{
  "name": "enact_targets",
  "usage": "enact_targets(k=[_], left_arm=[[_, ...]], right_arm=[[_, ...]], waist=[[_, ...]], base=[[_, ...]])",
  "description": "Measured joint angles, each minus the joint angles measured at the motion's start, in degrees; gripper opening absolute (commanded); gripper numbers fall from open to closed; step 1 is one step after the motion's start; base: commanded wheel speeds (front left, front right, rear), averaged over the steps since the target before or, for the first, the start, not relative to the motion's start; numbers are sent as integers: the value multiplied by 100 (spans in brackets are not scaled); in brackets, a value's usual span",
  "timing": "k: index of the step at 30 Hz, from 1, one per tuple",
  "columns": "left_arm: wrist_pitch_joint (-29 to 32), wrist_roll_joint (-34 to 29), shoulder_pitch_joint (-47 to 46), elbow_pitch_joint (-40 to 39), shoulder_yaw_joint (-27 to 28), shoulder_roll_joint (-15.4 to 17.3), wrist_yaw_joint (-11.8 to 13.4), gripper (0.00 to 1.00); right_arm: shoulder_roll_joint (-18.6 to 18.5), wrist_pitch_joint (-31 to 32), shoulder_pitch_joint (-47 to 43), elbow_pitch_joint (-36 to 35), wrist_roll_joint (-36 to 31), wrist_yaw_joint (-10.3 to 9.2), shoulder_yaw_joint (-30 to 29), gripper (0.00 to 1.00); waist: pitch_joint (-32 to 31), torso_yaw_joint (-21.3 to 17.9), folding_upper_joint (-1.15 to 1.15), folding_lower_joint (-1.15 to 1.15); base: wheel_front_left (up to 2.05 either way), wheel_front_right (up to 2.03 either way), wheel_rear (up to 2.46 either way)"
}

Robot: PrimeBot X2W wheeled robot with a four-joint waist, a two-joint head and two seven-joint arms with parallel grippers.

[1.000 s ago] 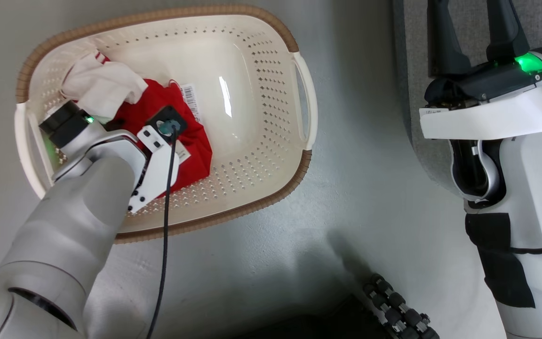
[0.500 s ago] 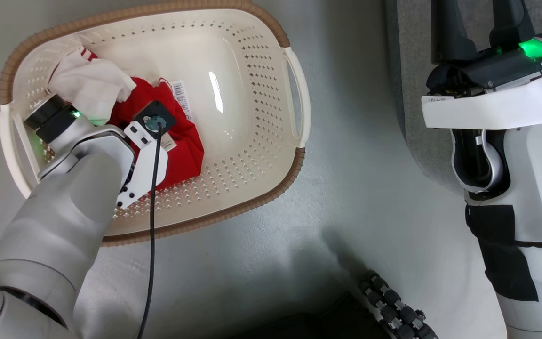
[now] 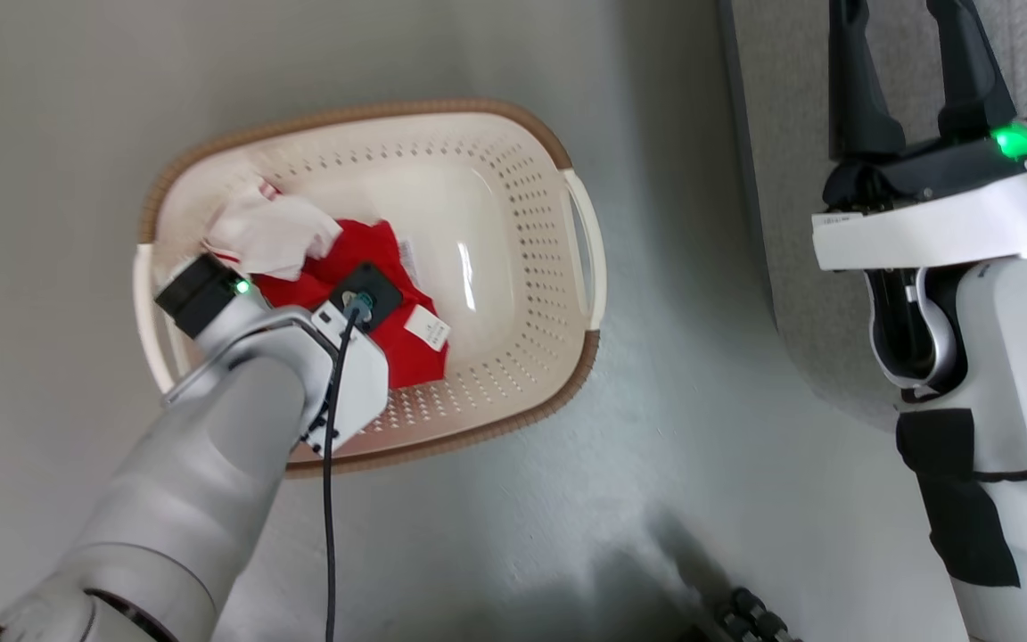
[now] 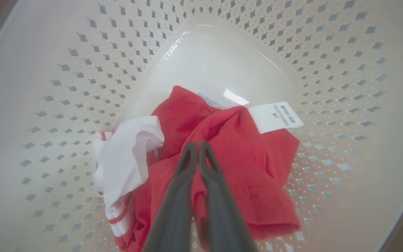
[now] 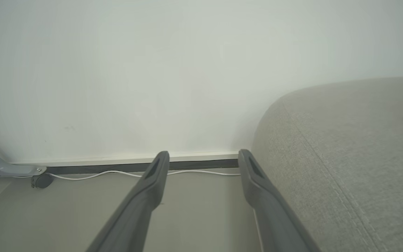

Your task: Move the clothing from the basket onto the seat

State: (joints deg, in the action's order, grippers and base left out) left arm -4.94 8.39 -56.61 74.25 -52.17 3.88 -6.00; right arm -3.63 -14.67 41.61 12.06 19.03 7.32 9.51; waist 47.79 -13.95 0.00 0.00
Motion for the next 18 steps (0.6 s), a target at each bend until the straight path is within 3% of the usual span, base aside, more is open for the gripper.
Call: enact_targets(k=[7, 18], left_arm=[[-319, 323, 410, -101, 36, -140, -48, 0], [-829, 1437, 1351, -1248, 22, -158, 104, 0]], right_arm=[[-210, 0, -375, 211, -55, 0, -114, 100], [-453, 0, -1089, 671, -127, 0, -97, 100]], waist=[[-739, 301, 0, 0], [-2133, 825, 0, 0]], base=[[0, 0, 0], [0, 0, 0]])
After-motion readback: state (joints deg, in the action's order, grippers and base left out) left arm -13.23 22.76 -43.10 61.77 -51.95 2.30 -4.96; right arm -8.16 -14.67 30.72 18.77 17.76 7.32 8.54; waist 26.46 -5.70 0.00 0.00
